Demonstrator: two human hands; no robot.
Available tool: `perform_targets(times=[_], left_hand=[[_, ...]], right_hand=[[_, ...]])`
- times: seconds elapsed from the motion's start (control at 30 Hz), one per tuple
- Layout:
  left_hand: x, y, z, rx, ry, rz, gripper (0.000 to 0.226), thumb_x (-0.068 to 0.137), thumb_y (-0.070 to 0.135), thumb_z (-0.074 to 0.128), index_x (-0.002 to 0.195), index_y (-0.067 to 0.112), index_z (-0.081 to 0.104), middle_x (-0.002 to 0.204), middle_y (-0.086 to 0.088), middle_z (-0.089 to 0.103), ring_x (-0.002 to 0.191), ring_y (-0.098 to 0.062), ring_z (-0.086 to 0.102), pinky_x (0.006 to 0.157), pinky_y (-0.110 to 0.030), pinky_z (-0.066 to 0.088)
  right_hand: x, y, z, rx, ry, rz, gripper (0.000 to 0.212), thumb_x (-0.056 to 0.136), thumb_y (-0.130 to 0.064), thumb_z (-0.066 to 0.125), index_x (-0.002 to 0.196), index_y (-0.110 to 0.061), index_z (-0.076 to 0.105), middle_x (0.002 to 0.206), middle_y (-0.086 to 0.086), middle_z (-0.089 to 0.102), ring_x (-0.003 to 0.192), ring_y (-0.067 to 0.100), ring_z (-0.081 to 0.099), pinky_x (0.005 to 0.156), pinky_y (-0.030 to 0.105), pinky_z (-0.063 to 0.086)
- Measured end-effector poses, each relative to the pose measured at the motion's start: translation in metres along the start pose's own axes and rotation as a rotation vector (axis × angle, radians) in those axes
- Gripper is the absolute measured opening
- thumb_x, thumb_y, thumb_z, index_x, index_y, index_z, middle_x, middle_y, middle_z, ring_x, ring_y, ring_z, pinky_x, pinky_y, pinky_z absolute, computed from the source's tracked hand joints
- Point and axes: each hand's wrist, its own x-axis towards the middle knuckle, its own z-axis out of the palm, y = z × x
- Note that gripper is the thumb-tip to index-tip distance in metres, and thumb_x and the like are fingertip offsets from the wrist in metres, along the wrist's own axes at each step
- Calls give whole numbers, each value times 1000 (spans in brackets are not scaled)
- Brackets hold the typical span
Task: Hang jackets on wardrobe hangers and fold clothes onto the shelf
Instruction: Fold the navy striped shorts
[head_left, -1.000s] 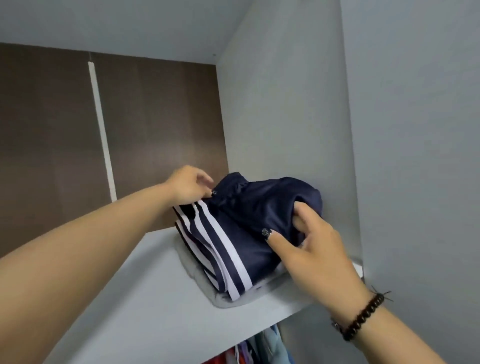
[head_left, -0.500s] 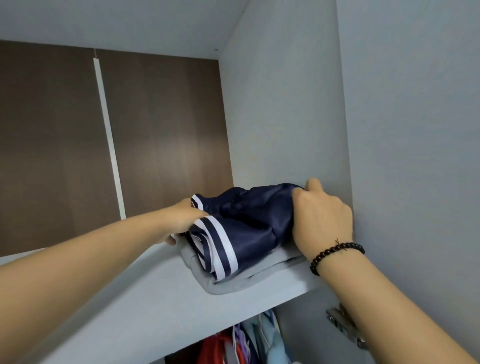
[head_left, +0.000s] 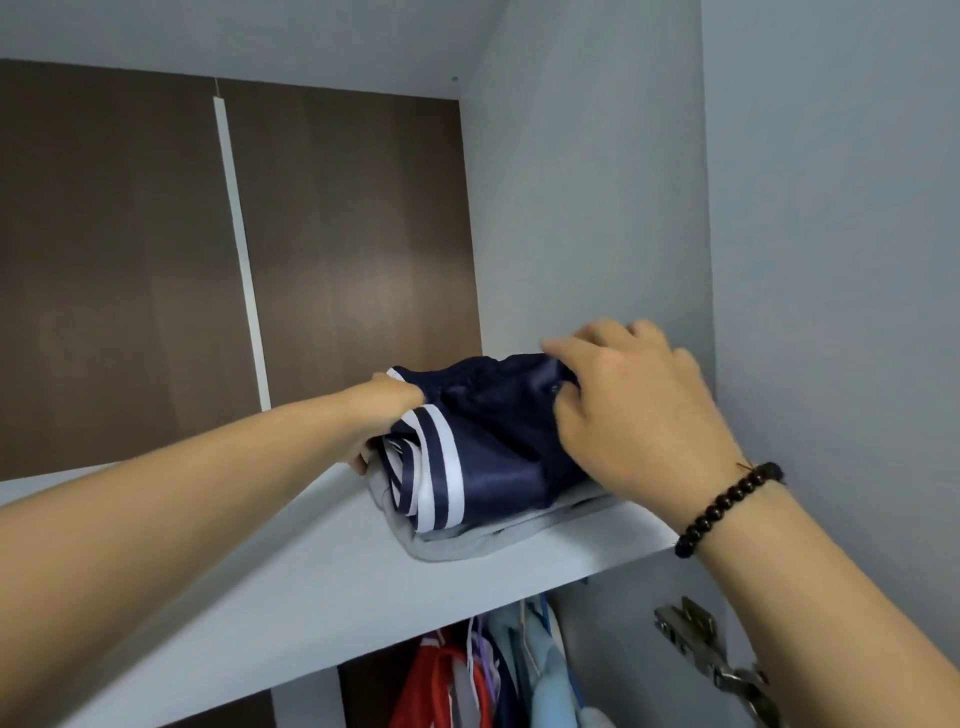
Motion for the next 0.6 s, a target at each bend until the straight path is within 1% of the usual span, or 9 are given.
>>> perform_targets(times=[0.07, 0.13, 0.17, 0.23, 0.27, 0.4, 0.47, 0.5, 0.6], left_hand=[[-3, -3, 7, -108, -20, -42, 28, 88, 25, 48, 114, 13, 50, 81, -9, 60, 69, -27, 57, 73, -36, 47], [-3, -6, 15, -185, 5, -61, 24, 91, 28, 47, 112, 16, 48, 92, -9, 62, 81, -26, 60, 77, -34, 47], [-1, -7, 19, -216, 27, -46, 33, 92, 27, 48, 122, 16, 45, 97, -11, 61, 84, -26, 59, 77, -32, 47], [10, -13, 26, -237, 83, 10, 71, 86, 27, 54, 147, 11, 22, 105, -13, 59, 95, -29, 59, 83, -35, 47], [17, -16, 28, -225, 108, 27, 80, 82, 28, 55, 149, 9, 16, 105, -14, 57, 96, -30, 58, 86, -37, 48], [43, -32, 26, -253, 131, 72, 93, 63, 37, 54, 146, 10, 22, 93, -7, 56, 87, -26, 59, 90, -42, 49], [40, -33, 26, -273, 137, 83, 94, 64, 37, 57, 148, 12, 21, 103, -6, 58, 82, -18, 57, 91, -41, 48], [34, -32, 28, -292, 133, 90, 92, 73, 36, 61, 150, 14, 17, 115, -2, 56, 84, -16, 55, 90, -38, 46], [18, -30, 35, -330, 102, 108, 72, 99, 26, 48, 155, 17, 4, 132, 5, 39, 112, -18, 47, 89, -27, 32]], right_hand=[[0, -6, 19, 231, -219, -11, 46, 96, -49, 38, 141, -42, 35, 153, -7, 25, 142, 22, 13, 114, 55, 10], [-2, -6, 48, 256, -413, 15, 51, 95, -60, 27, 143, -46, 29, 159, -6, 11, 147, 24, -9, 110, 60, -16], [-2, -4, 59, 255, -460, 26, 51, 95, -61, 23, 143, -46, 30, 160, -5, 9, 146, 25, -14, 107, 60, -21], [2, 0, 70, 267, -481, 30, 50, 95, -61, 20, 141, -46, 34, 160, -2, 9, 145, 25, -18, 104, 60, -25], [6, 1, 72, 261, -498, 26, 51, 95, -61, 19, 141, -46, 34, 160, -2, 9, 145, 26, -19, 104, 60, -25], [13, 2, 77, 240, -555, 0, 53, 95, -62, 16, 143, -45, 30, 160, -1, 6, 144, 27, -21, 103, 61, -25], [10, 3, 79, 228, -548, -2, 55, 95, -62, 15, 145, -44, 26, 161, -1, 4, 144, 26, -22, 103, 61, -25], [9, 4, 78, 225, -543, -2, 55, 95, -62, 14, 146, -44, 25, 161, -1, 4, 144, 26, -21, 104, 61, -24], [5, 4, 75, 212, -540, -7, 57, 95, -61, 13, 148, -41, 21, 161, -3, 5, 145, 23, -18, 106, 60, -22]])
